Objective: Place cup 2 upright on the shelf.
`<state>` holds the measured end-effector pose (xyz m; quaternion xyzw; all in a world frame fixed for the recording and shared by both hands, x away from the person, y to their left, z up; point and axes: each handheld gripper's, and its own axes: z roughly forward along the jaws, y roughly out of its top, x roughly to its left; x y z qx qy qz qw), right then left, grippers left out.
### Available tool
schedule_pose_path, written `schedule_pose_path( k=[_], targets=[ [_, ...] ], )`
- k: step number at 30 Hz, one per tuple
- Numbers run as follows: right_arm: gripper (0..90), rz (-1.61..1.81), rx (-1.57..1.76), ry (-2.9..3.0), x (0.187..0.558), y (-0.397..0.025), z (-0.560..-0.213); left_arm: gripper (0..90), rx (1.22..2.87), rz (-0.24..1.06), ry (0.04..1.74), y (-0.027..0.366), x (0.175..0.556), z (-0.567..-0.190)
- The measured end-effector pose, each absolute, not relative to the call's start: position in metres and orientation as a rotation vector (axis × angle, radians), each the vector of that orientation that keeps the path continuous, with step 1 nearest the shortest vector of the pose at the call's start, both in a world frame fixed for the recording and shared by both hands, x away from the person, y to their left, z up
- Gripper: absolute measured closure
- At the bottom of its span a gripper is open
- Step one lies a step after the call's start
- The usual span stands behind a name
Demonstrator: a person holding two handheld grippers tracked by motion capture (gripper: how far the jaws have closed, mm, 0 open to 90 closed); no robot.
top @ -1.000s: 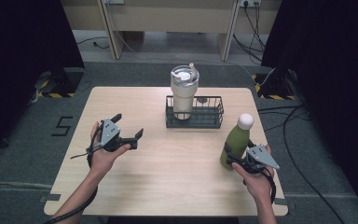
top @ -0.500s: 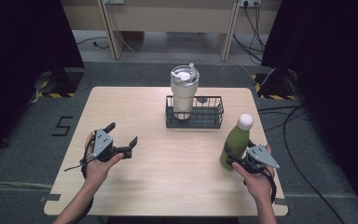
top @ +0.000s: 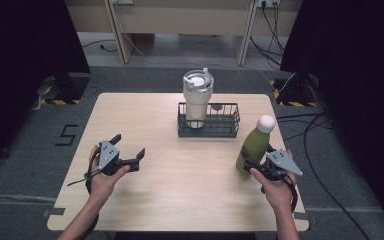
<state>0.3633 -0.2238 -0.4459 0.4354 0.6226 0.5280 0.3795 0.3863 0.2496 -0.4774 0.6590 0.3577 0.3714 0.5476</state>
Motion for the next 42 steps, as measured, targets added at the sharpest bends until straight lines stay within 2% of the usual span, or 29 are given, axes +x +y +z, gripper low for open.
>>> schedule_pose_path(
  k=[42],
  targets=[
    [21.0,1.378,1.054,1.527,0.389,-0.212,-0.403,0.3,1.569,0.886,0.846,0.249,0.384,-0.479]
  ],
)
